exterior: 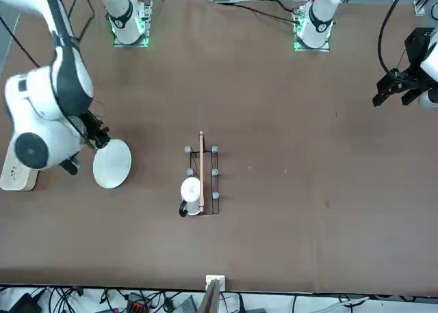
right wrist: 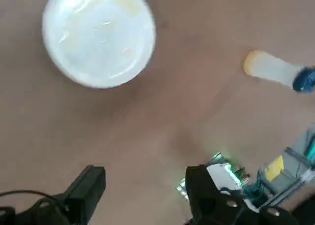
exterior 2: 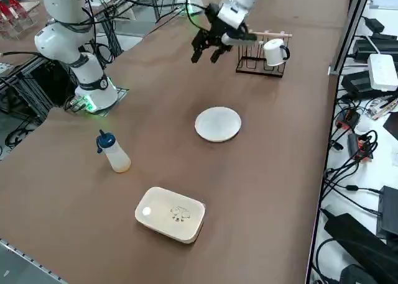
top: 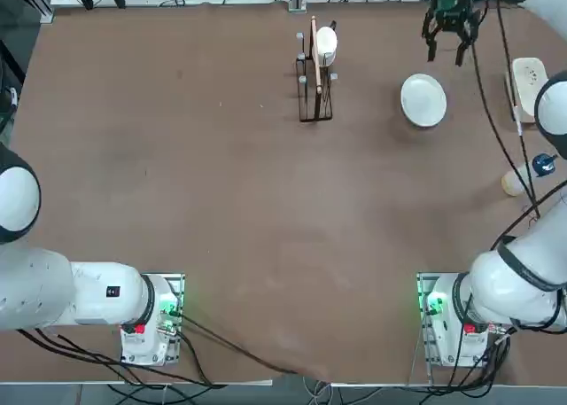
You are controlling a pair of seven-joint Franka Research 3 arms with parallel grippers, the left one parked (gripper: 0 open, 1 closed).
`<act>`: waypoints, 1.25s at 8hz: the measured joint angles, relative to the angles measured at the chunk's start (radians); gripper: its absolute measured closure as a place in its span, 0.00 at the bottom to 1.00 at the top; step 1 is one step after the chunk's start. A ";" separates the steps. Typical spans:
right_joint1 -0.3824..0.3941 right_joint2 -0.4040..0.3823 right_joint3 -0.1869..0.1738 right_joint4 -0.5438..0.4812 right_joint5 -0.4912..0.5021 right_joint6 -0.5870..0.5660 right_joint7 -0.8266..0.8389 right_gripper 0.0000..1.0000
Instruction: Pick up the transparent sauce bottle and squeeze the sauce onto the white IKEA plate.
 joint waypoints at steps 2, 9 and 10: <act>0.022 -0.092 -0.101 0.019 0.123 -0.019 -0.302 0.00; 0.245 -0.531 -0.423 -0.308 0.238 0.249 -0.755 0.00; 0.259 -0.564 -0.448 -0.332 0.238 0.249 -0.777 0.00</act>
